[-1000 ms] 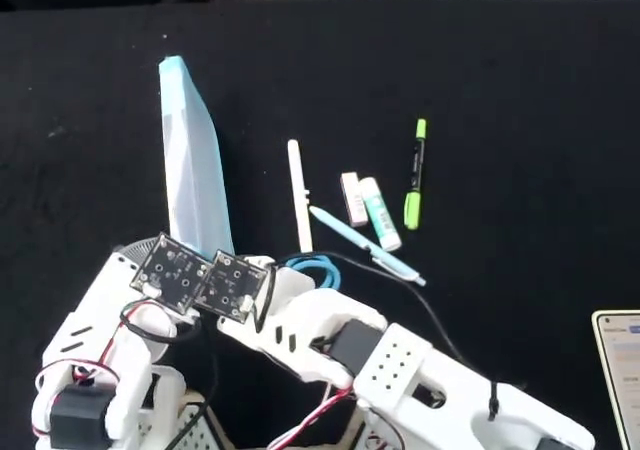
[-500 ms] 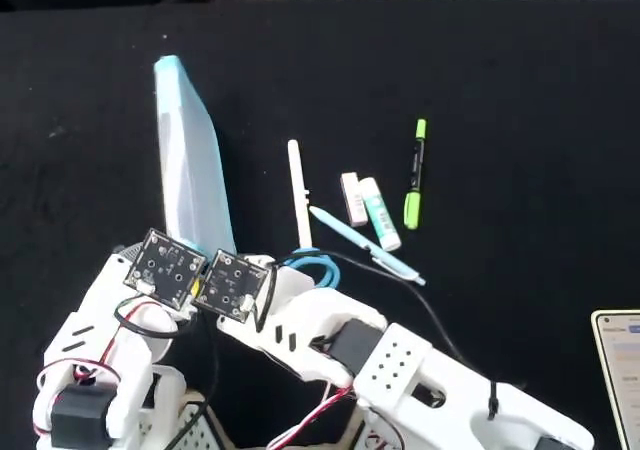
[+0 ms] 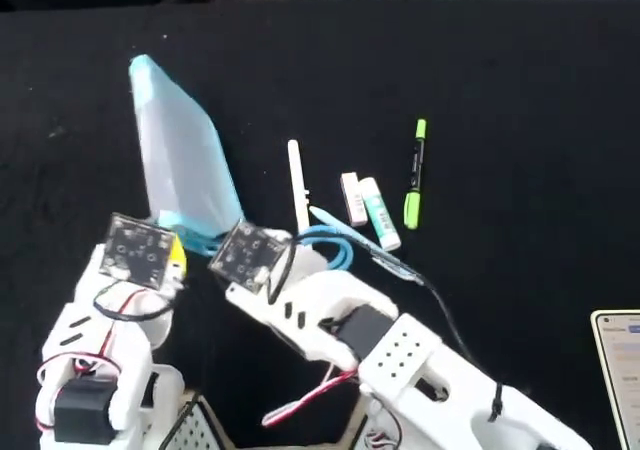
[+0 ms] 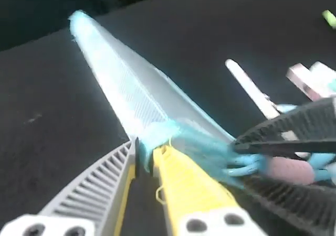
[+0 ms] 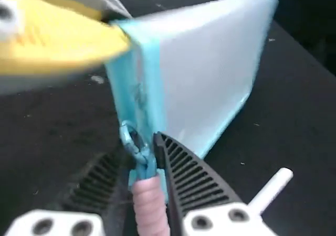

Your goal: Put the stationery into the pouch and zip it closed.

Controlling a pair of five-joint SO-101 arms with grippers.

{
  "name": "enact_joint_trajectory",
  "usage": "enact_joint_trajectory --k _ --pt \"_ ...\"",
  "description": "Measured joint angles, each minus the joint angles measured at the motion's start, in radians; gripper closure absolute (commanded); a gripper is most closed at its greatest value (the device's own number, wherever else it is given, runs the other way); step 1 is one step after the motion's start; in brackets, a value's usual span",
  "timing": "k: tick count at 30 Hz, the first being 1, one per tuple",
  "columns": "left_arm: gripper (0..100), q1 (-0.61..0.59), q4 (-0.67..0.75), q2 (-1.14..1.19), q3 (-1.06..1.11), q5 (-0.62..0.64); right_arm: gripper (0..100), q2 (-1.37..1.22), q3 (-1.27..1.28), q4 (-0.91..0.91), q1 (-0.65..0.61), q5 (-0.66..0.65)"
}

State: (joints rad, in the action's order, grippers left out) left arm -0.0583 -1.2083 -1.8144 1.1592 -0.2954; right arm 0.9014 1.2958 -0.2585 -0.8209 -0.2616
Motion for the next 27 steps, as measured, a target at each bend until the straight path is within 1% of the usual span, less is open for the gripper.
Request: enact_joint_trajectory --k 4,8,11,18,22,25,27 --pt "97 -0.106 0.034 -0.002 0.0 0.015 98.8 0.0 -0.014 -0.005 0.034 -0.002" --pt "97 -0.169 0.037 -0.002 0.0 0.015 98.8 -0.002 -0.077 -0.086 0.064 -0.002" --pt "97 -0.195 0.037 -0.002 0.0 0.015 98.8 -0.002 -0.15 -0.201 0.087 -0.002" --pt "97 -0.196 0.037 0.0 -0.032 0.015 98.8 -0.002 -0.368 -0.443 0.157 -0.002" --pt "97 -0.198 0.011 0.124 -0.137 0.015 98.8 -0.002 -0.506 -0.577 0.175 -0.003" --pt "97 -0.198 -0.072 0.285 -0.284 0.018 98.8 -0.003 -0.6 -0.663 0.175 -0.003" --pt "97 -0.198 -0.147 0.408 -0.408 0.018 98.8 -0.003 -0.655 -0.715 0.175 -0.028"
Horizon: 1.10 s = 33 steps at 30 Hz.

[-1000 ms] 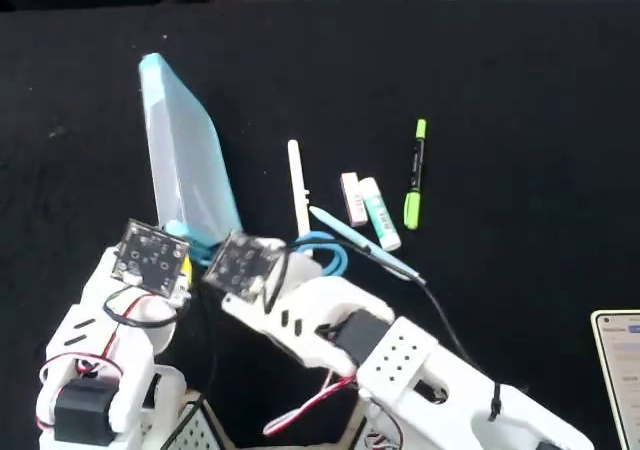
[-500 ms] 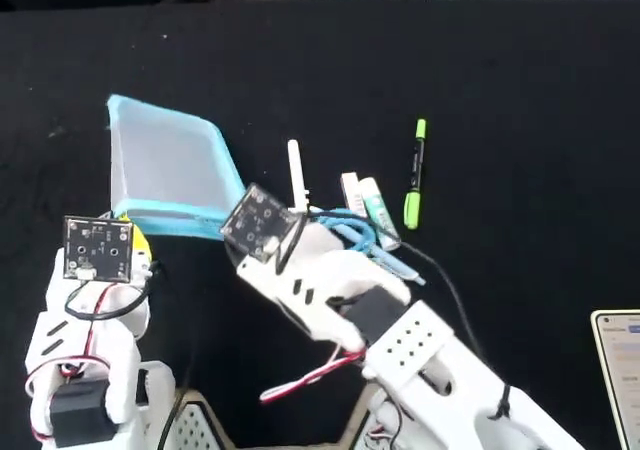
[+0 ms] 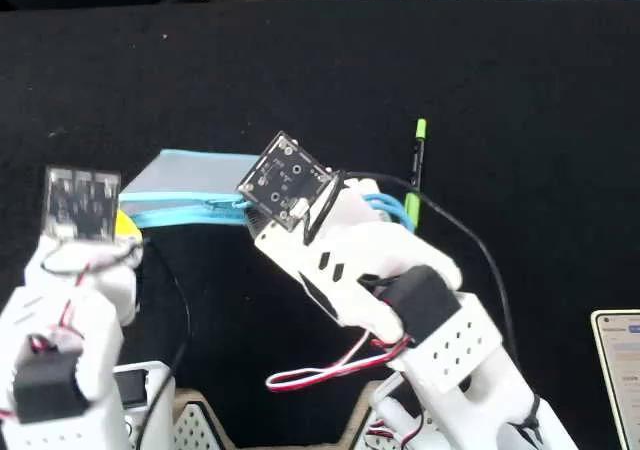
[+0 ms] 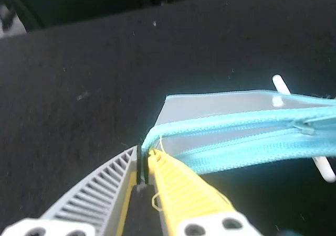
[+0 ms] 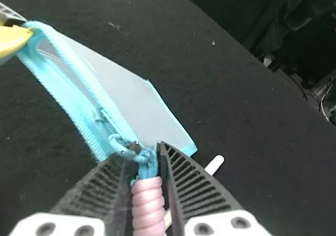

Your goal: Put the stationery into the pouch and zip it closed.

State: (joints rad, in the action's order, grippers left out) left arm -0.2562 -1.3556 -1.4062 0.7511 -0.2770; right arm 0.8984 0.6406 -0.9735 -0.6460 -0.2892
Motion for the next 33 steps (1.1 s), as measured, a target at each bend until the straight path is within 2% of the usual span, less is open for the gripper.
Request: enact_joint_trajectory --k 7,11,14,20,27,33 --pt "96 0.0 -0.262 0.368 -0.394 0.0 98.8 -0.054 -0.138 -0.118 0.0 -0.078" --pt "87 0.0 -0.358 0.525 -0.555 0.0 98.8 -0.158 -0.224 -0.129 0.006 -0.095" --pt "86 -0.005 -0.391 0.612 -0.638 0.0 98.8 -0.227 -0.288 -0.161 0.018 -0.095" --pt "86 -0.014 -0.397 0.69 -0.675 0.0 98.8 -0.265 -0.356 -0.233 0.031 -0.095" --pt "86 -0.014 -0.397 0.723 -0.675 0.0 98.8 -0.265 -0.356 -0.236 0.031 -0.095" --pt "86 0.057 -0.325 0.726 -0.565 0.0 98.8 -0.265 -0.356 -0.236 0.031 -0.095"
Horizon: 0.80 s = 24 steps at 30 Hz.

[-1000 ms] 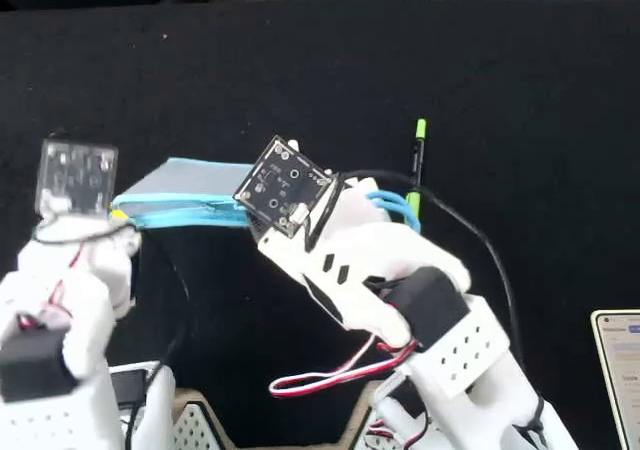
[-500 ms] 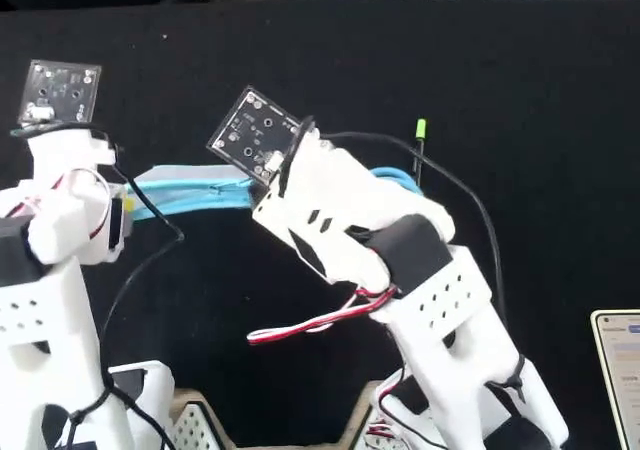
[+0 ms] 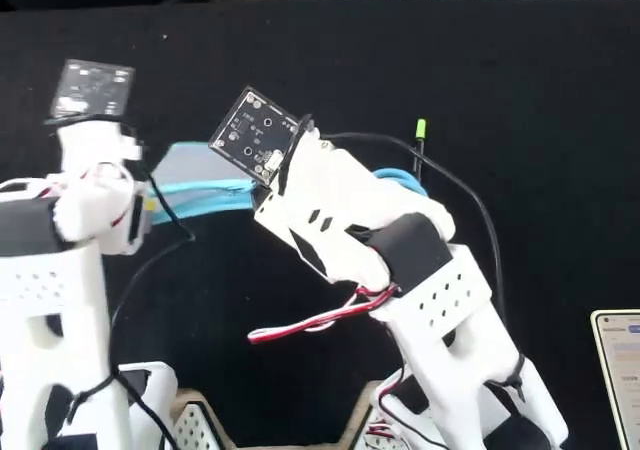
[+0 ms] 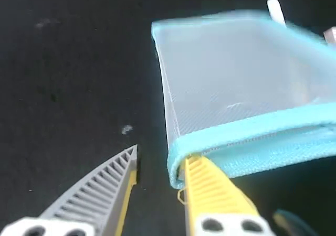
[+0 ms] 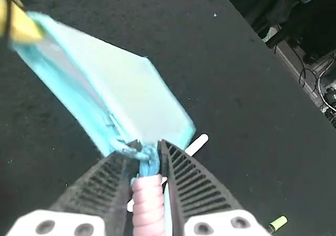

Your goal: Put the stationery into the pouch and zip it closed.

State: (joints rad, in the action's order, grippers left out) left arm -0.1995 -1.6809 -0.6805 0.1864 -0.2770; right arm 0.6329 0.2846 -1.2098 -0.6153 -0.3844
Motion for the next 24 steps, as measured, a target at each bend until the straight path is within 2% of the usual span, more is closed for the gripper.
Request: enact_joint_trajectory --k 7,10,12,18,24 --pt "87 0.012 0.078 0.006 0.104 0.0 98.8 -0.002 0.0 0.0 0.023 -0.002" --pt "98 0.017 0.081 0.006 0.112 0.031 98.8 -0.002 0.0 0.0 0.043 -0.002" --pt "95 0.018 0.084 0.006 0.112 0.061 98.8 -0.002 0.0 0.0 0.043 -0.002" --pt "97 0.032 0.08 0.006 0.071 0.091 98.8 -0.002 0.0 0.0 0.043 -0.002" --pt "97 0.032 -0.009 0.006 -0.049 0.095 98.8 -0.002 -0.012 0.0 0.043 -0.002"
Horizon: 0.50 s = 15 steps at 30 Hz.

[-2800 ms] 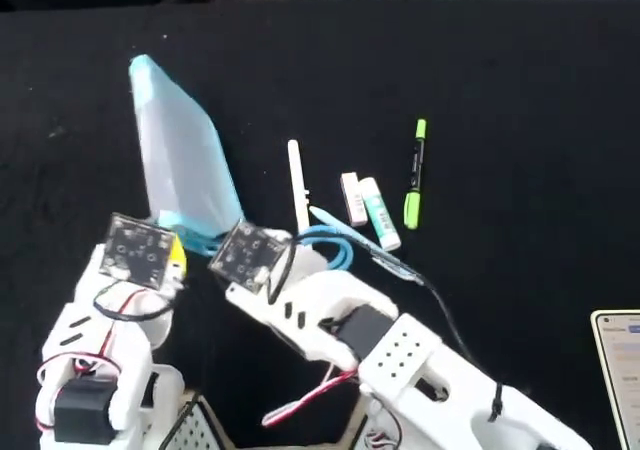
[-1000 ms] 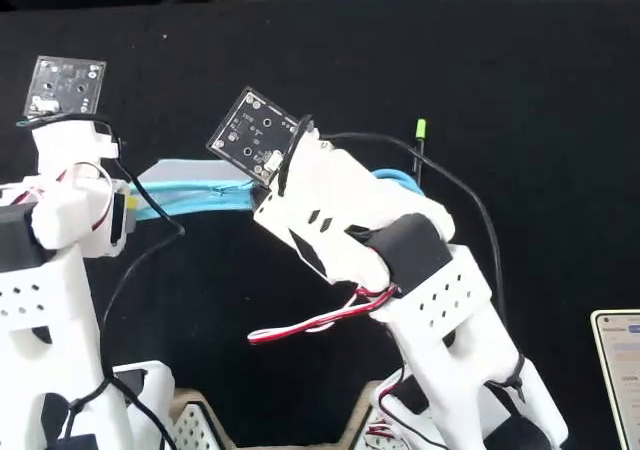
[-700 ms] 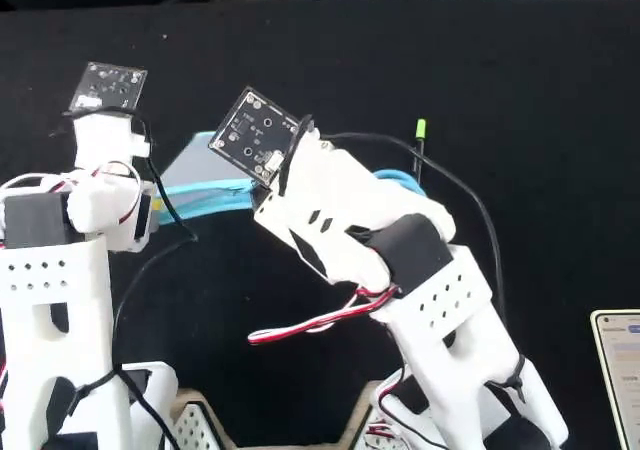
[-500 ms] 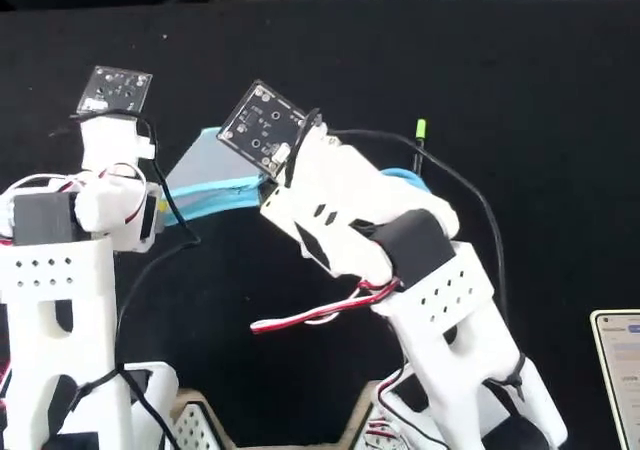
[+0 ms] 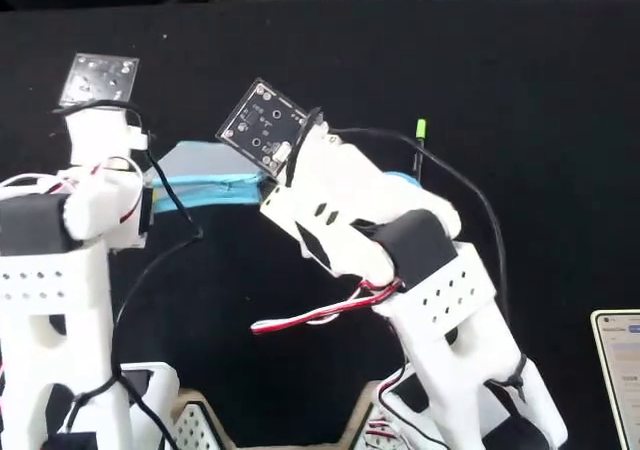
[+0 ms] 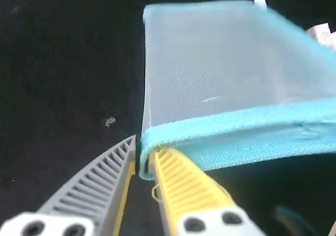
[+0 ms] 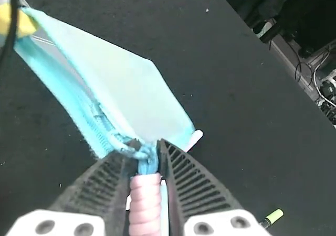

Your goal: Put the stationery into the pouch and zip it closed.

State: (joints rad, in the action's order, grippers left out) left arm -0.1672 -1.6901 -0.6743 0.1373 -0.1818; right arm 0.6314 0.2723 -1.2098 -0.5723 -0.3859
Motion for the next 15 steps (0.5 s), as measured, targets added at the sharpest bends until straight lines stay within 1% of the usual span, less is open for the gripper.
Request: enact_joint_trajectory --k 2,5,9,12,15 --pt "97 -0.003 -0.046 0.0 -0.074 0.0 98.8 0.0 -0.038 -0.009 -0.011 0.0" --pt "97 -0.005 -0.063 0.0 -0.16 0.0 98.8 0.0 -0.124 -0.061 -0.043 0.0" --pt "97 -0.005 -0.069 -0.026 -0.169 0.0 98.8 0.0 -0.201 -0.133 -0.058 0.0" --pt "97 -0.005 -0.069 -0.051 -0.169 -0.003 98.8 0.0 -0.207 -0.149 -0.058 0.0" --pt "97 -0.048 -0.069 -0.091 -0.173 -0.049 98.8 0.0 -0.207 -0.15 -0.06 0.002"
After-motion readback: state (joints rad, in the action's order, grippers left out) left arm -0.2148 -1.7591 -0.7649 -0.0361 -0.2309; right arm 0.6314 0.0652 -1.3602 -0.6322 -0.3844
